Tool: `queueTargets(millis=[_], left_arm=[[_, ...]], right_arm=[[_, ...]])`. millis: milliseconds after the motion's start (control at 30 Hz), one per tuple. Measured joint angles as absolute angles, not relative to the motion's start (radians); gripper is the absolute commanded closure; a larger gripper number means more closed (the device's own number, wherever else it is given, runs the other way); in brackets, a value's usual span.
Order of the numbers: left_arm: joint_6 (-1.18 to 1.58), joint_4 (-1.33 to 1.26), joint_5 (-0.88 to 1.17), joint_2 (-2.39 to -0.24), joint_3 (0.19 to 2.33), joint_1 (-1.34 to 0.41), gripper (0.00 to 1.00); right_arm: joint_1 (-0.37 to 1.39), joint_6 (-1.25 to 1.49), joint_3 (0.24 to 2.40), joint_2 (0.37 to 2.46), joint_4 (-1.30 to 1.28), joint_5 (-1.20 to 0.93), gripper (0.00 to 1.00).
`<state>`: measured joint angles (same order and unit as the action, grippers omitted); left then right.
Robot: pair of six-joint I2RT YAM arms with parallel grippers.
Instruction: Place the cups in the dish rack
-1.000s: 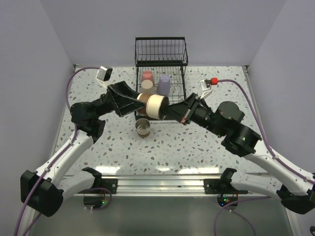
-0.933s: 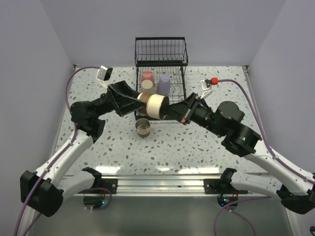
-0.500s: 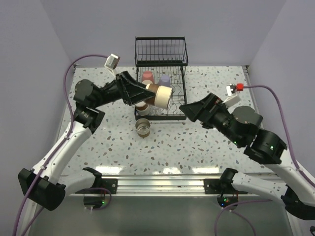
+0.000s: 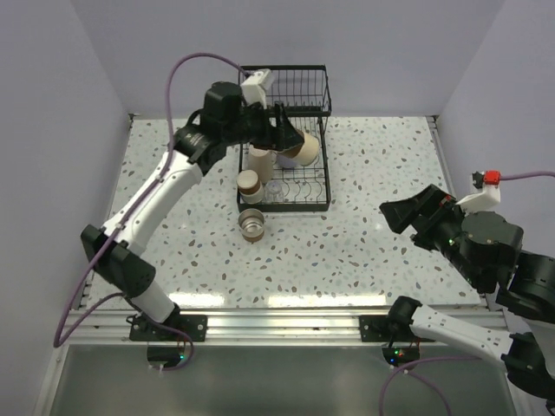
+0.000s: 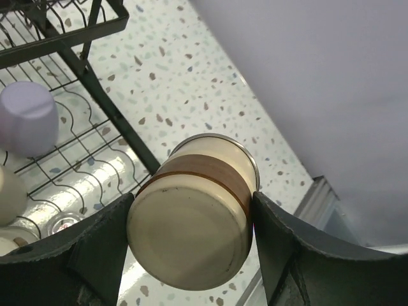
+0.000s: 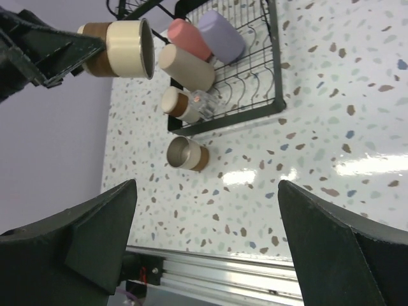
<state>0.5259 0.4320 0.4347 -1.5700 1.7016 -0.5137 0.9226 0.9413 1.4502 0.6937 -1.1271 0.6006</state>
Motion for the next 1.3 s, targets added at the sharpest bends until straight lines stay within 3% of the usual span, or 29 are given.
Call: queueTargets(millis=[200,467,1300], left_arm=[[0.417,0.626,0.181,-1.816,1.947,-0.645,1.00],[0.348,0.718,-0.010,-2.016,2.085,-0.679,1.00],[0.280,0.702,-0.171,-2.243,2.117,-0.708,1.00]], right_arm=[[0.923,0.934,1.511,0.693,-1.253,0.640,0.05],[0.923,0.921,1.562,0.670,-1.331,0.690,0.05],[0.923,0.740,1.625,0.722,-1.345,0.698,0.02]])
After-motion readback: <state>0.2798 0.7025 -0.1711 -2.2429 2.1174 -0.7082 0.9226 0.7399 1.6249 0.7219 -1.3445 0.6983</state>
